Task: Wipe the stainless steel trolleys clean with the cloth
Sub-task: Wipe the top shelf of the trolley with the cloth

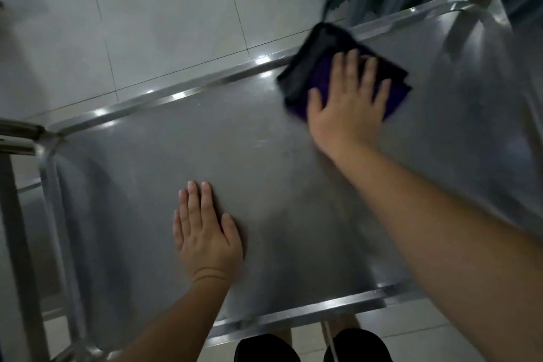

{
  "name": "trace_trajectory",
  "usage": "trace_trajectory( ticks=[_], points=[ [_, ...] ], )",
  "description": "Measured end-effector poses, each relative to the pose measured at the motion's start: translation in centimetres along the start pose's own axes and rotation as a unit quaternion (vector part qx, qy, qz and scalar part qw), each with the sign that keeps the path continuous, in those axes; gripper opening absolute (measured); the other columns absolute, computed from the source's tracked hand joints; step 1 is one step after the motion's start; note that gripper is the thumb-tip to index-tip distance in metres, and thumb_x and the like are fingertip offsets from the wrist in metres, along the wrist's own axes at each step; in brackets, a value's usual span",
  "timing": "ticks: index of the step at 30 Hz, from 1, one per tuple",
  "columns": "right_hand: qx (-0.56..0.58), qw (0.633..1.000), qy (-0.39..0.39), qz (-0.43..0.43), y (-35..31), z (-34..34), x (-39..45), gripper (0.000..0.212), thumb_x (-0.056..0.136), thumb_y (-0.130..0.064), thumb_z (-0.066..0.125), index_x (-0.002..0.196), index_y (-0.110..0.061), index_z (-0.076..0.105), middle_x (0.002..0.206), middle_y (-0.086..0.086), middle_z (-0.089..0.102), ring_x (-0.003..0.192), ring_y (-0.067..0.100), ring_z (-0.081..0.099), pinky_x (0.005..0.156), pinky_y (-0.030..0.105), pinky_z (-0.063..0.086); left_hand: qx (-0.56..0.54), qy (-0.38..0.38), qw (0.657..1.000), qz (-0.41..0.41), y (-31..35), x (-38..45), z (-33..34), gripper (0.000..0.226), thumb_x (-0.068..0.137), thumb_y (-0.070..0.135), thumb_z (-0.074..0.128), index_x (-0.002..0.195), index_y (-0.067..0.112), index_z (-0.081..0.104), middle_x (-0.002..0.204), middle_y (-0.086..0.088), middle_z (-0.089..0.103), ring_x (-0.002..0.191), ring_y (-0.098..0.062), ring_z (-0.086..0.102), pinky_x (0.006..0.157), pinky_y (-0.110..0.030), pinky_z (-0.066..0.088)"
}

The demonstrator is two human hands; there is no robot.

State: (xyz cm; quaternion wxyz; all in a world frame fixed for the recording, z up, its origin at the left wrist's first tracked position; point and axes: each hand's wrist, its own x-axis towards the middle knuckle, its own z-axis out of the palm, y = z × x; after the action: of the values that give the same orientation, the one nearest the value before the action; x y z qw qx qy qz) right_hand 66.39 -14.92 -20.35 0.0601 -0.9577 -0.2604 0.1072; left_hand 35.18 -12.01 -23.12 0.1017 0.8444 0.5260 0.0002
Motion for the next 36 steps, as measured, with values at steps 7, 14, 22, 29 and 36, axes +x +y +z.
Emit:
trace_trajectory(
  ticks=[7, 14, 22, 29, 36],
  points=[
    [-0.115, 0.834, -0.112, -0.527, -7.2, 2.2, -1.3, 0.074, 0.100, -0.067, 0.019, 0.166, -0.038, 0.001, 0.173, -0.013, -0.001, 0.160, 0.018, -0.008, 0.128, 0.049, -0.008, 0.009, 0.000, 1.000, -0.004, -0.1, -0.1, 0.2, 0.071, 0.100, 0.041, 0.036, 0.168, 0.021, 0.023, 0.177, 0.002, 0.014, 0.162, -0.010, -0.002, 0.130, -0.033, -0.004],
    [-0.084, 0.923, -0.059, -0.370, -0.5, -1.1, 6.5, 0.079, 0.095, -0.069, 0.028, 0.165, -0.038, 0.012, 0.174, -0.013, 0.010, 0.161, 0.017, 0.004, 0.128, 0.048, 0.000, -0.003, 0.013, 1.000, 0.003, -0.4, 0.0, 0.3, 0.073, 0.098, 0.040, 0.039, 0.167, 0.024, 0.024, 0.176, 0.001, 0.018, 0.163, -0.019, 0.010, 0.131, -0.036, 0.002],
    [-0.095, 0.993, -0.028, -0.070, 18.2, -6.5, 10.9, 0.086, 0.097, -0.074, 0.011, 0.167, -0.026, 0.001, 0.175, 0.001, -0.002, 0.161, 0.029, -0.001, 0.128, 0.054, 0.004, -0.018, 0.007, 1.000, -0.006, 0.0, 0.0, -0.3, 0.072, 0.098, 0.042, 0.038, 0.167, 0.023, 0.027, 0.176, 0.000, 0.020, 0.163, -0.020, 0.011, 0.130, -0.035, 0.001],
    [-0.103, 0.985, -0.055, -0.124, 21.6, -6.5, 4.6, 0.084, 0.098, -0.072, 0.011, 0.167, -0.025, 0.004, 0.175, 0.000, 0.002, 0.161, 0.024, 0.000, 0.129, 0.051, 0.001, -0.025, 0.000, 0.999, -0.020, 0.8, -0.1, -0.8, 0.073, 0.097, 0.042, 0.037, 0.167, 0.023, 0.027, 0.176, -0.001, 0.018, 0.163, -0.020, 0.011, 0.131, -0.039, 0.005],
    [-0.076, 0.983, -0.068, -0.153, 27.7, -4.0, -9.0, 0.079, 0.100, -0.070, 0.017, 0.166, -0.031, 0.000, 0.175, -0.003, 0.000, 0.161, 0.022, -0.002, 0.128, 0.051, 0.005, -0.022, -0.006, 1.000, -0.017, 0.8, 0.0, -1.0, 0.072, 0.099, 0.042, 0.036, 0.167, 0.025, 0.023, 0.177, 0.000, 0.015, 0.163, -0.020, 0.008, 0.132, -0.041, 0.005]
  ],
)
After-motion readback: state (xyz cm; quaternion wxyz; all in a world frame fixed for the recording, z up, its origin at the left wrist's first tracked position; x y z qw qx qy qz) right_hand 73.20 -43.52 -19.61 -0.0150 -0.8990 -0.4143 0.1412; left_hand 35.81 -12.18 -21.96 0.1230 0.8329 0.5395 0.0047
